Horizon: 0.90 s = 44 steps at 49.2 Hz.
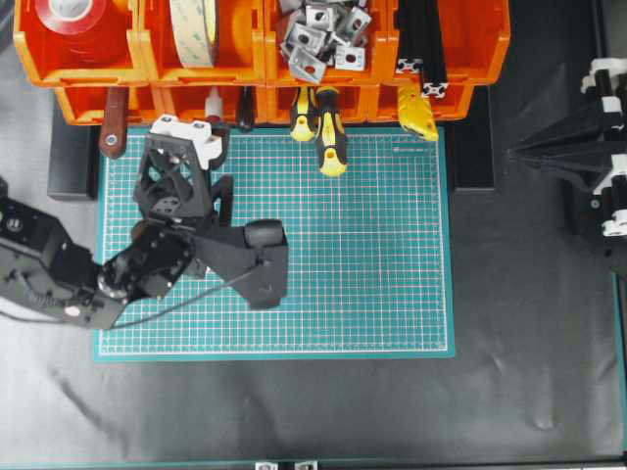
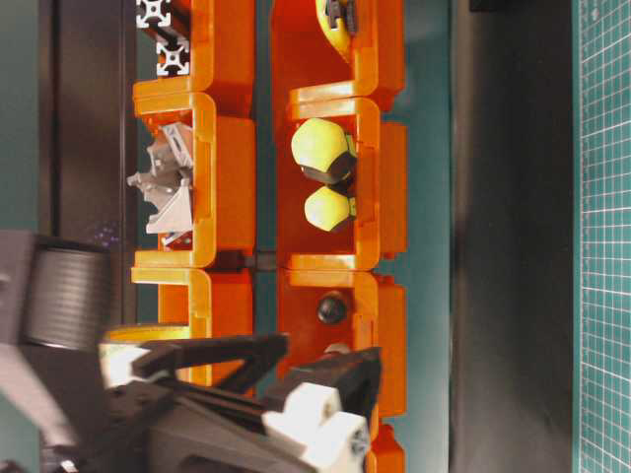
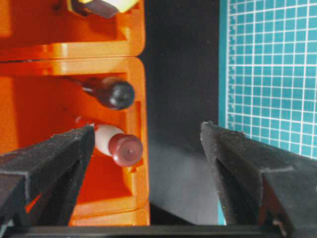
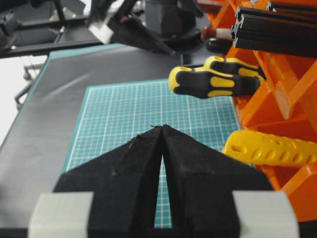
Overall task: Pick red screwdriver from container rack with left arm.
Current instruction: 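Lower the open left gripper around the screwdriver's dark red handle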
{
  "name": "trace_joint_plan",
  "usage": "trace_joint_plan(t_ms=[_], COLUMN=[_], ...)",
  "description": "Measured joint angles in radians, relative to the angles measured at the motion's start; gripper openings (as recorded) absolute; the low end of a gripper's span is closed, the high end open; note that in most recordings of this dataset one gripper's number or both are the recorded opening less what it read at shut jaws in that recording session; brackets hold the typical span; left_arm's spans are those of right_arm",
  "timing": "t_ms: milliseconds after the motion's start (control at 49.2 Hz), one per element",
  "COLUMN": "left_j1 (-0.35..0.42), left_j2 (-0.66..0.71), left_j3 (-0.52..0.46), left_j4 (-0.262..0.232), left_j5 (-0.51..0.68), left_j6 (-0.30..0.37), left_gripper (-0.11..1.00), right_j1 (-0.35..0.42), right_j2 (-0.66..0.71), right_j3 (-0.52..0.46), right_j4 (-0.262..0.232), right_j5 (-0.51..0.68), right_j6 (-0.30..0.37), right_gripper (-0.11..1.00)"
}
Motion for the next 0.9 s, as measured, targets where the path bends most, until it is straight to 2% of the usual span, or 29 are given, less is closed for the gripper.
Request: trace_joint_plan(t_ms=[244,427,895], left_j1=[0.055,0.058,0.06], left_j2=[-0.037,-0.038,-0.038], left_j3=[0.046,0.052,0.061], left_j4=[0.0,-0.002,0.0], left_j5=[-0.032,-0.044,-0.046], left_j6=[-0.023,-0.054,-0.054], left_gripper=[0.85,0.85,0.82], right_j1=[0.012,0.017,0.029], right_j2=[-0.037,-0.06,-0.072], right_j3=[0.002,0.0,0.002], right_j4=[0.002,0.002,0.002], right_j5=[0.052,0.083,0.091], right_j6=[0.0,0.0,0.009], right_gripper=[0.0,0.0,0.0])
